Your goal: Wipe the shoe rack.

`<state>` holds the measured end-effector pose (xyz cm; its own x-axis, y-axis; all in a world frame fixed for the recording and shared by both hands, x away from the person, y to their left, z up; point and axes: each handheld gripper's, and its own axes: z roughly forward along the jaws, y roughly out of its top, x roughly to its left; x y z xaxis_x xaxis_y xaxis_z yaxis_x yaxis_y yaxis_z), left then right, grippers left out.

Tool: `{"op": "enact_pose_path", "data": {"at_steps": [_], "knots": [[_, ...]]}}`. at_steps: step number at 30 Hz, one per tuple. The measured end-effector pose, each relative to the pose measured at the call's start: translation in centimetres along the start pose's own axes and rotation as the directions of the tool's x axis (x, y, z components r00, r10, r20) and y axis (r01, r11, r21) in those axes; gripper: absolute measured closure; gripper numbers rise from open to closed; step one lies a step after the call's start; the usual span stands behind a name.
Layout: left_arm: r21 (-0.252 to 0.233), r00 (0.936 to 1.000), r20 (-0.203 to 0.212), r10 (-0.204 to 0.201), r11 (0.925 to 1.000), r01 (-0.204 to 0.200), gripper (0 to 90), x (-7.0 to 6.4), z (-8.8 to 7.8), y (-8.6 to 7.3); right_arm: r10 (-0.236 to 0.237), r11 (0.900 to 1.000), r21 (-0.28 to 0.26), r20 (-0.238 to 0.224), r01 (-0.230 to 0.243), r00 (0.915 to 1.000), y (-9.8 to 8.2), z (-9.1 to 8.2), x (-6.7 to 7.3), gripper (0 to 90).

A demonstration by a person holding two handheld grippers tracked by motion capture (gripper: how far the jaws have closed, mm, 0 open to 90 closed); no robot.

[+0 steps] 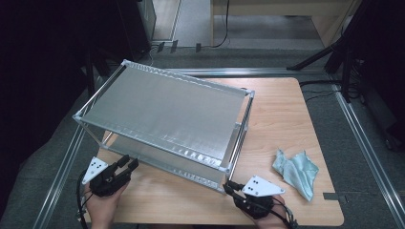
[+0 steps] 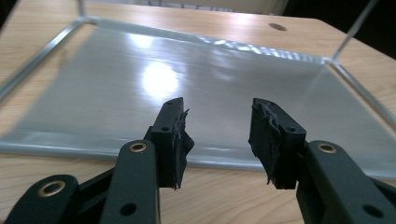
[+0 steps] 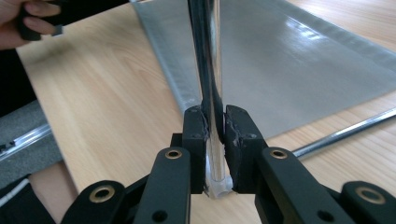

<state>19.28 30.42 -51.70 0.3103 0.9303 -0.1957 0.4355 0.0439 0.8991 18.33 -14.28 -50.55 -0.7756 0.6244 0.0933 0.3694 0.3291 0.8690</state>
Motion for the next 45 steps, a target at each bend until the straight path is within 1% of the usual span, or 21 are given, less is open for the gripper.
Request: {"op": "enact_pose_path", "data": {"at_steps": [2,3,6,8,9,11,14,17,20,23,27,29,31,33,34,36,37,39,40,44,45], "knots": [[-0.001,0.9996,-0.028,0.002,1.0,-0.002,55.2,0.5,-0.2,0.0,-0.006,1.0,0.007,0.01,0.006,0.9999,0.0,-0.5,-0.8,80.4],[-0.002,0.9981,-0.061,0.011,0.9999,-0.011,55.4,0.8,-0.4,0.0,-0.011,1.0,0.009,0.017,0.01,0.9998,0.0,-0.7,-1.2,80.5],[0.005,0.9934,-0.113,0.019,0.9998,-0.019,56.1,1.5,-0.6,-0.1,-0.01,1.0,0.018,0.047,0.009,0.9988,0.0,-1.3,-2.2,81.0],[0.009,0.9899,-0.141,0.012,0.9999,-0.011,55.9,2.1,-0.7,-0.2,-0.011,1.0,0.025,0.071,0.009,0.9974,-0.1,-1.9,-2.9,81.2],[0.004,0.9883,-0.152,0.0,1.0,0.001,55.5,2.4,-0.8,-0.2,-0.006,1.0,0.029,0.081,0.004,0.9967,-0.1,-2.1,-3.2,81.3],[-0.007,0.983,-0.183,-0.016,0.9999,0.015,55.3,3.0,-0.9,-0.2,0.008,1.0,0.029,0.105,-0.011,0.9944,0.0,-2.7,-3.7,81.3],[-0.014,0.9705,-0.239,-0.027,0.9996,0.025,55.2,3.8,-1.0,-0.1,0.02,0.999,0.029,0.14,-0.025,0.9899,0.0,-3.1,-4.2,81.7],[-0.017,0.9613,-0.272,-0.042,0.9991,0.039,54.7,4.6,-0.9,0.1,0.037,0.999,0.03,0.159,-0.042,0.9866,0.0,-3.3,-4.4,81.7],[-0.008,0.9569,-0.286,-0.048,0.9988,0.048,53.8,5.4,-0.7,-0.1,0.045,0.998,0.03,0.171,-0.05,0.9843,0.0,-3.4,-4.6,81.7],[-0.009,0.9586,-0.278,-0.062,0.998,0.062,52.9,6.1,-0.2,-0.1,0.053,0.998,0.027,0.181,-0.059,0.9821,0.0,-3.7,-4.7,81.8],[-0.011,0.9625,-0.258,-0.083,0.9965,0.083,52.8,6.6,0.4,0.0,0.067,0.997,0.022,0.195,-0.072,0.9785,-0.2,-4.4,-5.1,81.8],[-0.017,0.9675,-0.23,-0.104,0.9945,0.103,51.9,6.7,0.6,0.2,0.078,0.996,0.015,0.203,-0.082,0.9761,-0.3,-4.7,-5.2,81.8],[-0.015,0.9714,-0.215,-0.101,0.9948,0.1,52.4,6.7,0.8,0.3,0.078,0.997,0.014,0.204,-0.082,0.9759,-0.4,-5.0,-5.2,81.8],[-0.022,0.9789,-0.175,-0.104,0.9945,0.102,53.6,6.6,1.0,0.4,0.077,0.996,0.016,0.21,-0.082,0.9746,-0.4,-5.2,-5.2,81.9],[-0.018,0.9826,-0.159,-0.097,0.9953,0.095,55.0,6.6,1.1,0.5,0.078,0.996,0.014,0.213,-0.083,0.974,-0.5,-5.4,-5.3,82.0],[-0.015,0.9863,-0.138,-0.09,0.9959,0.089,58.5,6.6,1.4,0.5,0.084,0.996,0.012,0.217,-0.088,0.9725,-0.5,-5.6,-5.5,81.9],[-0.018,0.9882,-0.13,-0.081,0.9967,0.079,63.6,6.4,1.5,0.6,0.088,0.996,0.009,0.216,-0.092,0.9724,-0.5,-5.6,-5.6,81.9],[-0.011,0.9897,-0.132,-0.055,0.9985,0.054,74.5,6.1,1.7,0.6,0.088,0.996,0.01,0.216,-0.092,0.9724,-0.5,-5.6,-5.5,82.0],[-0.008,0.9892,-0.139,-0.046,0.9989,0.045,77.3,6.0,1.6,0.6,0.088,0.996,0.012,0.22,-0.093,0.9714,-0.4,-5.6,-5.5,82.0],[0.005,0.9903,-0.138,-0.015,0.9999,0.016,78.7,6.2,1.0,0.6,0.109,0.994,0.007,0.232,-0.113,0.9666,-0.1,-5.3,-5.7,81.9],[0.009,0.9896,-0.143,-0.02,0.9997,0.021,78.8,6.2,0.7,0.6,0.115,0.993,0.006,0.237,-0.12,0.9647,0.2,-5.1,-5.8,81.9]]}}
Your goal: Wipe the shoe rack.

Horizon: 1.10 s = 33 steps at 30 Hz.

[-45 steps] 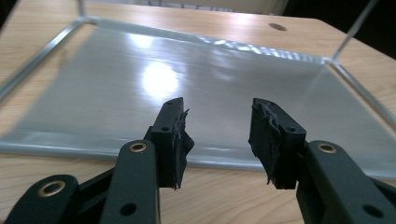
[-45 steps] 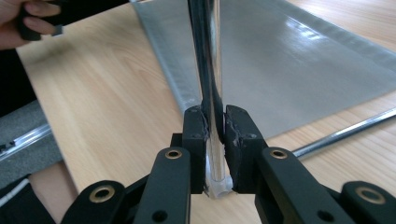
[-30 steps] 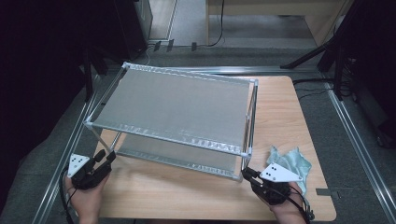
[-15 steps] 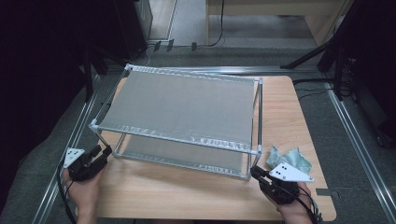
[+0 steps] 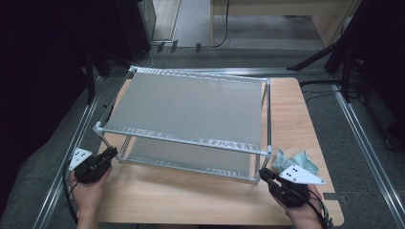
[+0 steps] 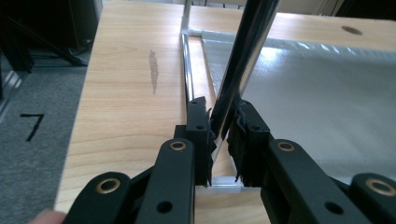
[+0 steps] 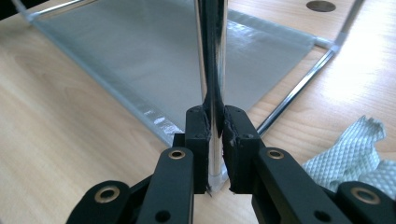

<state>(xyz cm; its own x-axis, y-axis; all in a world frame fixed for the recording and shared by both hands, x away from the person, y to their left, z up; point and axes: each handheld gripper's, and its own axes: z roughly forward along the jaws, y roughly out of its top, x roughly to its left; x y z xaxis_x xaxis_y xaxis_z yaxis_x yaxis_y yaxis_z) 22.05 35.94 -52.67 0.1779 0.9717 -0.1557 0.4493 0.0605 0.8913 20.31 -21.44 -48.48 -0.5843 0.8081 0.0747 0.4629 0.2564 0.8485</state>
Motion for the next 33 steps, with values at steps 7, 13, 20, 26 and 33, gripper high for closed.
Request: {"op": "enact_pose_path", "data": {"at_steps": [7,13,20,26,33], "knots": [[0.038,0.9994,0.017,0.031,0.9988,-0.031,79.4,-0.2,-2.1,-1.0,0.035,0.999,0.029,0.066,-0.037,0.9972,2.9,3.3,-1.8,82.2],[0.049,0.9974,0.068,0.023,0.9984,-0.026,78.7,-2.5,-2.4,-1.5,0.097,0.994,0.031,0.115,-0.101,0.9887,5.0,6.5,-5.5,82.2],[0.076,0.9879,0.144,0.058,0.9947,-0.069,78.5,-6.1,-1.7,-2.2,0.161,0.985,0.027,0.182,-0.169,0.9699,6.6,8.7,-10.2,82.2],[0.09,0.9767,0.207,0.056,0.9931,-0.076,77.7,-7.6,-2.3,-2.6,0.147,0.988,0.018,0.196,-0.154,0.9695,6.1,8.0,-11.5,82.3],[0.094,0.9624,0.266,0.052,0.9923,-0.08,76.4,-9.0,-3.3,-3.8,0.145,0.989,0.013,0.191,-0.15,0.9708,4.9,6.2,-12.1,82.3]]}}
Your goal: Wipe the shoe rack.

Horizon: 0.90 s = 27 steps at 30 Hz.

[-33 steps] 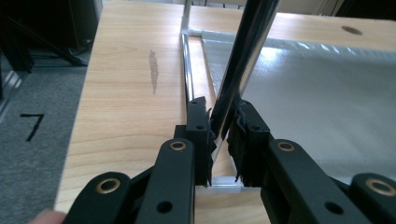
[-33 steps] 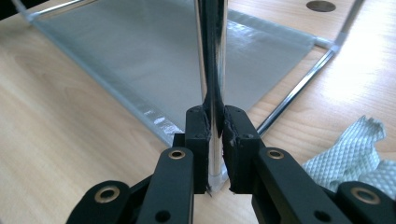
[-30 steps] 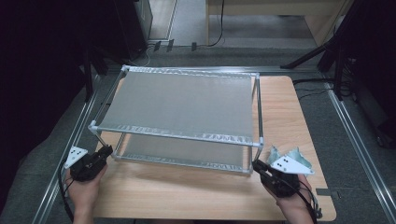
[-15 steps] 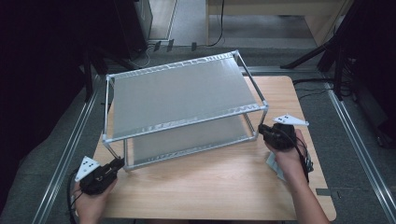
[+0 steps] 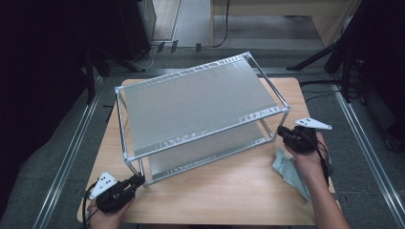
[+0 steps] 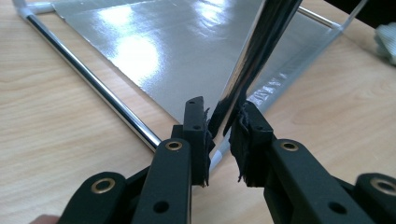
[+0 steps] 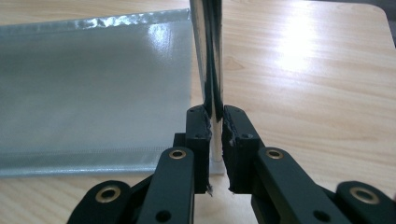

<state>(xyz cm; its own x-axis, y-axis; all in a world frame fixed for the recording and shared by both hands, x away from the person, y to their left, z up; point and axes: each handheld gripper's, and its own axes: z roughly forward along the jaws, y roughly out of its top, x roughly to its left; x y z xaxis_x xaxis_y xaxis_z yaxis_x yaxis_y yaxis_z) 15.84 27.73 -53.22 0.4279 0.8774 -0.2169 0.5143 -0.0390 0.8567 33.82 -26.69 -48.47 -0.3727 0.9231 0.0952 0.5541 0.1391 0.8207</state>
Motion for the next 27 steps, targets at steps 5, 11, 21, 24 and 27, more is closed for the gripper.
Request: {"op": "enact_pose_path", "data": {"at_steps": [5,11,21,24,27], "knots": [[-0.002,0.9993,0.035,0.012,0.9999,-0.012,76.3,-0.1,0.0,-0.1,-0.004,1.0,0.008,0.005,0.004,1.0,-0.5,-1.0,-0.4,80.7],[0.024,0.9947,0.074,0.071,0.997,-0.073,77.5,0.2,-0.5,-0.1,0.072,0.994,-0.075,-0.044,-0.075,0.9964,-1.6,-4.9,-0.5,56.8],[0.015,0.9974,0.067,0.027,0.9995,-0.028,75.6,1.4,-1.0,-0.3,0.011,0.999,-0.042,0.046,-0.009,0.9989,-1.0,-1.5,1.4,61.9],[-0.03,0.9974,0.071,0.016,0.9994,-0.014,71.8,1.3,-1.5,-0.1,-0.002,0.999,-0.041,0.062,0.005,0.9981,-0.8,-0.7,1.8,75.3],[-0.049,0.9975,0.054,0.045,0.9979,-0.042,70.4,1.0,-1.8,0.4,-0.002,0.999,-0.037,0.062,0.004,0.9981,-1.0,-0.9,1.9,79.2]]}}
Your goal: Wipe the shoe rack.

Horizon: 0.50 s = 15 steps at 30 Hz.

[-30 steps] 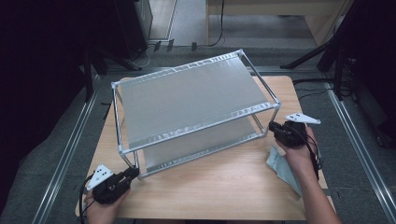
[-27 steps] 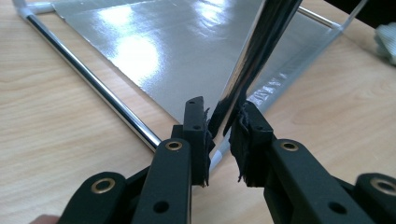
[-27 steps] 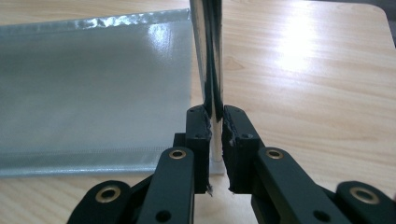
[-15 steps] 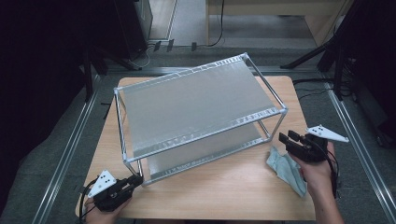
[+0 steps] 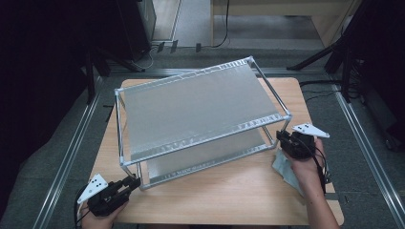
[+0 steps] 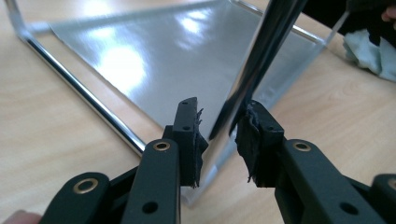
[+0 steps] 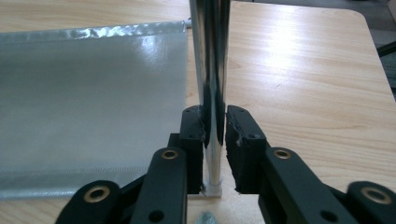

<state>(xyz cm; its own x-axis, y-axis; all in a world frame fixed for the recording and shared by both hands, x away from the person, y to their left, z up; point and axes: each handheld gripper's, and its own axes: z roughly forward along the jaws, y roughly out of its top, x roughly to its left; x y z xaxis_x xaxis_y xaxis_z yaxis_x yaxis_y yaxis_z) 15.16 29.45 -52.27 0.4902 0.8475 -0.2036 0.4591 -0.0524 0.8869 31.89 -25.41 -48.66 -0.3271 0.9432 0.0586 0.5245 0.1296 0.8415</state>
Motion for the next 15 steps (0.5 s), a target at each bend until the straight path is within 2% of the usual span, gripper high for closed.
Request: {"op": "enact_pose_path", "data": {"at_steps": [1,2,5,10,15], "knots": [[0.01,0.9997,-0.013,0.02,0.9998,-0.02,72.7,-0.1,0.1,0.0,-0.007,1.0,0.0,-0.002,0.007,1.0,-0.1,-0.2,0.0,80.4],[0.009,0.9997,-0.015,0.019,0.9998,-0.019,75.9,-0.2,0.2,0.0,-0.026,1.0,0.002,0.001,0.026,0.9996,-0.3,-0.4,0.1,80.8],[0.009,0.9998,-0.013,0.017,0.9998,-0.016,77.2,-0.4,0.3,0.0,-0.065,0.998,0.013,0.016,0.065,0.9977,-0.6,-1.1,0.0,81.9],[0.018,0.9986,0.054,0.004,0.9998,-0.005,76.3,-0.6,0.6,0.0,-0.056,0.998,0.01,0.017,0.056,0.9983,-1.4,-2.4,-0.8,81.9],[0.019,0.9973,0.072,0.009,0.9998,-0.011,76.2,-0.9,0.7,-0.1,-0.064,0.998,0.011,0.013,0.063,0.9979,-2.0,-3.4,-1.3,82.0]]}}
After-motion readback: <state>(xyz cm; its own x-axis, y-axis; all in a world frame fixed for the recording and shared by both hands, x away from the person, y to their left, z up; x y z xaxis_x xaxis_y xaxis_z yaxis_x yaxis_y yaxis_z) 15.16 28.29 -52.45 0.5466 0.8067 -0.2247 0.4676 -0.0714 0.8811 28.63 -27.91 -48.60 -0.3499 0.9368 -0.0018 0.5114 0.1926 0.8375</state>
